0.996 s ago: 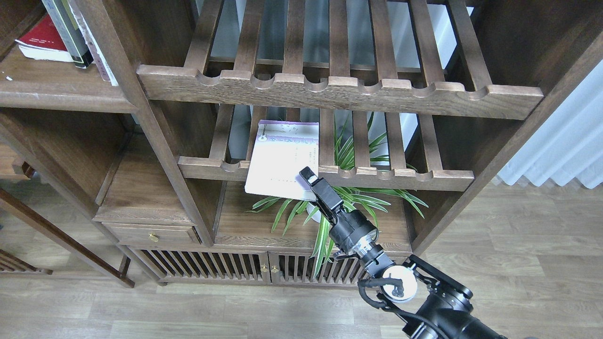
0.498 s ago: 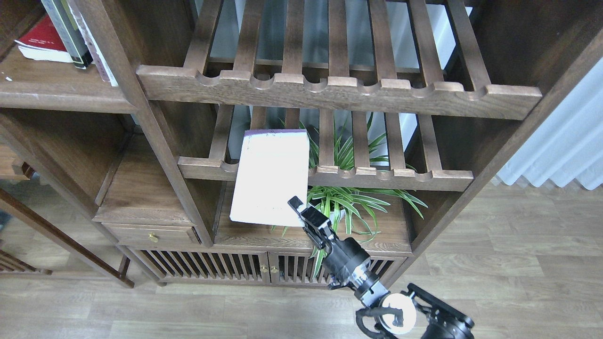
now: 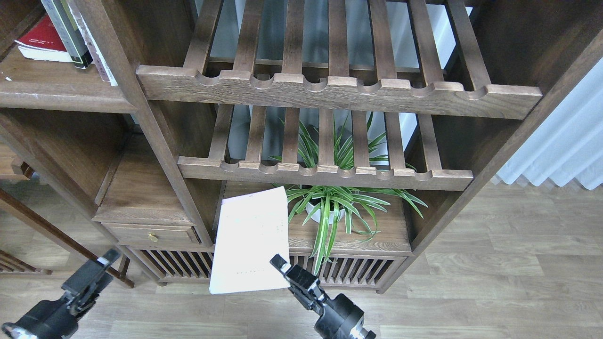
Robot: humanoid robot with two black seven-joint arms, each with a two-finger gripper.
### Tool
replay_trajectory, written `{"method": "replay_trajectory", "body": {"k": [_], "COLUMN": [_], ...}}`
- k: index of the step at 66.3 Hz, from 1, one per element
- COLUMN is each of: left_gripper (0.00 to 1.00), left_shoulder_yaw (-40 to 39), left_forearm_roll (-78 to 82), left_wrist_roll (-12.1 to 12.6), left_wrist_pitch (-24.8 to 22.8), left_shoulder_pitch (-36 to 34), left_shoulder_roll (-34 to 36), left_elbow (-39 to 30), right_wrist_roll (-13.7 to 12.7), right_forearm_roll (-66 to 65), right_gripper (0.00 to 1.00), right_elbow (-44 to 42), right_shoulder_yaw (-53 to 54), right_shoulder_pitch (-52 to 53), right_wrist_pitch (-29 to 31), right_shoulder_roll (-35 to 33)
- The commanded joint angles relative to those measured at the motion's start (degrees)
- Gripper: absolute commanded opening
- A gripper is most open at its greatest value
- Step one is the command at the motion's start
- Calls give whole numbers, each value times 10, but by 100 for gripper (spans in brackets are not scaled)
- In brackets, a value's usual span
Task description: Organize books on shelf
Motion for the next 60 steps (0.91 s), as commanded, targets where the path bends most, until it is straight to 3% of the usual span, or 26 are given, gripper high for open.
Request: {"method": "replay_trajectory", "body": {"k": [1,22,31,42,53,60], "left_gripper": [99,97,89,88,79,68], "left_shoulder_yaw": [39,106,121,146,151,151], "left_forearm_roll": [-16,-22,-18,-20,-20,-21], "left_wrist_roll": [-2,-1,1,1,1,0], "left_wrist_pitch": [0,0,0,0,0,0], "left_shoulder_pitch": [-19,-53,-70,-89,-98,-99], "left_shoulder_roll": [-13,-59,-89,-102,-134,-142], "left_elbow": [0,3,20,30,35,37], "right_wrist_roll": [-17,-31,-31,-31,-31,-31], "right_forearm_roll": [-2,-1,0,0,0,0], "right_gripper": [5,6,6,6,6,6], "right_elbow": [1,1,2,3,2,2], "right_shoulder_yaw": [-6,-20,-21,-21,-20,-20], "right_shoulder_pitch": [-4,-6,-6,-7,-8,-8], "right_wrist_pitch": [0,0,0,0,0,0], "right_shoulder_roll": [0,0,0,0,0,0]}}
